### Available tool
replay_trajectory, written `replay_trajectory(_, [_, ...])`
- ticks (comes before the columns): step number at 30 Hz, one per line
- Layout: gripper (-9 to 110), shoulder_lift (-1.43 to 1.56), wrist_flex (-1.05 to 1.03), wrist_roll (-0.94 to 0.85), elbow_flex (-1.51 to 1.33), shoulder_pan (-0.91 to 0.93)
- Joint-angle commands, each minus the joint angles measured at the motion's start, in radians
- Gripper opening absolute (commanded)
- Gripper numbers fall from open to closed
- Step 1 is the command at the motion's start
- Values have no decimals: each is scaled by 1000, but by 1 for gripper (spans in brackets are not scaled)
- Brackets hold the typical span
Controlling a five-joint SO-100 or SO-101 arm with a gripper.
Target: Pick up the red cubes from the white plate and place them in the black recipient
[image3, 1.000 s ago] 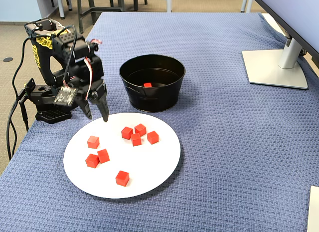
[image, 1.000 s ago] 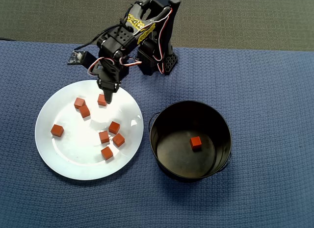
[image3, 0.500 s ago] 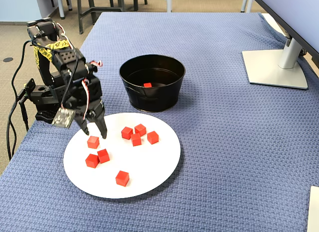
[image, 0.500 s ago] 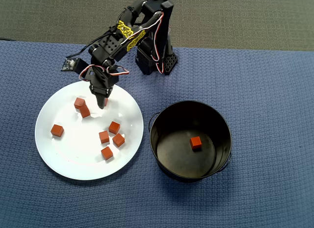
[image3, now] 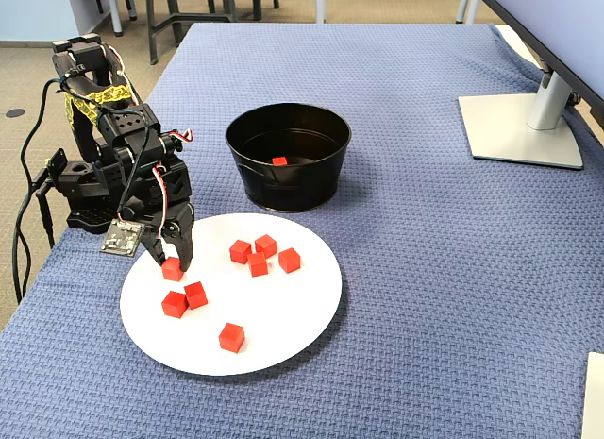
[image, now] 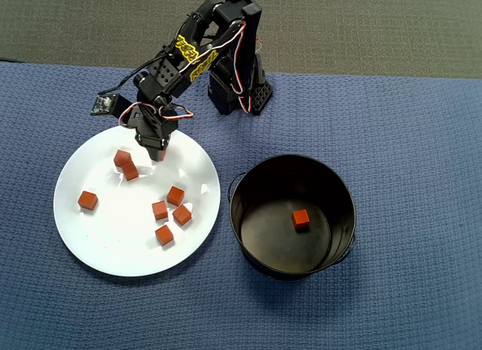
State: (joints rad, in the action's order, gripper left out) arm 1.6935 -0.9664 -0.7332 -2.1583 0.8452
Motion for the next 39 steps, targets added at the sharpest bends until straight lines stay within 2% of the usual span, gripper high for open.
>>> replay_trajectory(1, [0,2,26,-8,8,18])
replay_trajectory(5, [0,31,-38,26,58,-14])
replay_trajectory(9, [0,124,-229,117,199,-94])
replay_trajectory(18, [0,288,-531,396,532,-437])
replay_trajectory(28, [0,275,-354,693,526,-870])
replay_trajectory(37, [0,183,-222,805,534,-1066])
replay_trajectory(39, [22,160,-206,825,537,-1078])
